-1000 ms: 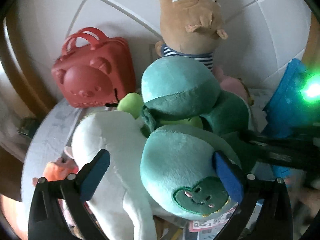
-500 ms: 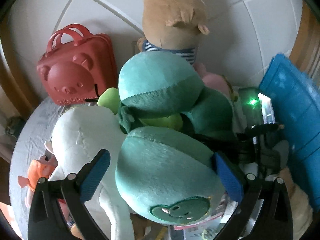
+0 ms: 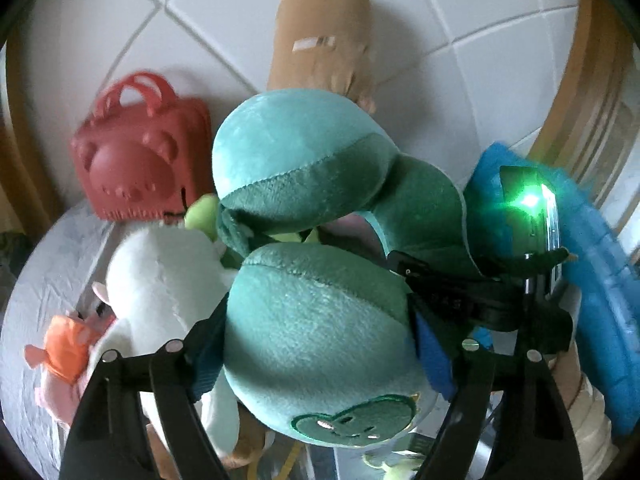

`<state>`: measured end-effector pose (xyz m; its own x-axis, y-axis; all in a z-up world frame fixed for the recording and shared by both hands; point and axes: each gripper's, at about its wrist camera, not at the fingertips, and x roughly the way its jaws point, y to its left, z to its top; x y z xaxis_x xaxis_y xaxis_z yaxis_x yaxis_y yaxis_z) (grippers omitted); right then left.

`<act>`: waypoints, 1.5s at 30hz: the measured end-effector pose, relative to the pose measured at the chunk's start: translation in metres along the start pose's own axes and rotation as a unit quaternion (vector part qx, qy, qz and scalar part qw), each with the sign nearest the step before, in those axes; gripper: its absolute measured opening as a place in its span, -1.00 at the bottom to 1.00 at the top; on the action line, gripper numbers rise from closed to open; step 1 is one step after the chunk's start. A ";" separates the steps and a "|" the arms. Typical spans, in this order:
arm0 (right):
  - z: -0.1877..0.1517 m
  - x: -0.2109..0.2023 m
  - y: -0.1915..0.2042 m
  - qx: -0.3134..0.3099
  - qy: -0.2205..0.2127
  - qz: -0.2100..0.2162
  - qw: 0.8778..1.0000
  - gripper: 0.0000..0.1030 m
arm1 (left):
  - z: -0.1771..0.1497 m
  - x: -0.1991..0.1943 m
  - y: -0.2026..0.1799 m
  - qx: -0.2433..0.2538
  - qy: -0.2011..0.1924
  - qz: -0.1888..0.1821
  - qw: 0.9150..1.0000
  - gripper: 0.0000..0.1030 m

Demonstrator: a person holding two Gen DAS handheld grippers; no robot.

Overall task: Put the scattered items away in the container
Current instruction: 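Grasp the teal turtle plush with both tools and lift it, then lower the teal turtle plush into the blue crate with both tools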

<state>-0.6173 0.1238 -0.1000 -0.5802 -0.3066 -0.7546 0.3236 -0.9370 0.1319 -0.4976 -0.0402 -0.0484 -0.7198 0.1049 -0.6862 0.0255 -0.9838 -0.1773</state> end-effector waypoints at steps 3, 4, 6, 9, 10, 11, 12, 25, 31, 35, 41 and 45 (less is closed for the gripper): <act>0.008 -0.041 0.003 0.000 -0.032 -0.005 0.999 0.57 | 0.007 -0.033 -0.012 0.010 -0.024 -0.009 1.000 0.58; 0.011 -0.056 0.003 0.000 -0.042 -0.009 0.999 0.57 | 0.010 -0.045 -0.018 0.014 -0.033 -0.012 0.999 0.58; 0.016 -0.086 0.001 0.001 -0.063 -0.017 0.998 0.57 | 0.018 -0.066 -0.031 0.026 -0.048 -0.023 0.998 0.58; 0.026 -0.138 -0.013 0.014 -0.095 -0.043 0.995 0.57 | 0.037 -0.096 -0.059 0.047 -0.068 -0.050 0.995 0.58; 0.029 -0.154 -0.019 0.019 -0.104 -0.051 0.993 0.57 | 0.043 -0.103 -0.067 0.052 -0.072 -0.061 0.994 0.58; 0.034 -0.176 -0.029 0.026 -0.116 -0.064 0.991 0.57 | 0.050 -0.109 -0.077 0.058 -0.076 -0.074 0.993 0.58; 0.037 -0.192 -0.037 0.031 -0.125 -0.075 0.989 0.57 | 0.058 -0.117 -0.090 0.065 -0.081 -0.090 0.990 0.58; 0.036 -0.298 -0.255 0.127 -0.130 -0.209 0.961 0.57 | 0.116 -0.076 -0.307 0.152 -0.030 -0.207 0.966 0.60; 0.027 -0.238 -0.335 0.164 -0.055 -0.202 0.964 0.57 | 0.112 0.017 -0.376 0.158 0.053 -0.172 0.971 0.60; 0.020 -0.214 -0.347 0.165 -0.031 -0.199 0.965 0.57 | 0.102 0.062 -0.395 0.171 0.096 -0.139 0.971 0.63; 0.010 -0.179 -0.367 0.166 0.006 -0.195 0.967 0.83 | 0.093 0.093 -0.399 0.204 0.123 -0.092 0.967 0.72; 0.003 -0.155 -0.380 0.167 0.030 -0.193 0.967 0.89 | 0.091 0.090 -0.394 0.201 0.129 -0.076 0.968 0.72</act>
<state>-0.6525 0.5265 -0.0306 -0.5625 0.0765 -0.8233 -0.1722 -0.9847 0.0261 -0.6357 0.3433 0.0238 -0.4947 0.2356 -0.8365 -0.3765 -0.9256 -0.0381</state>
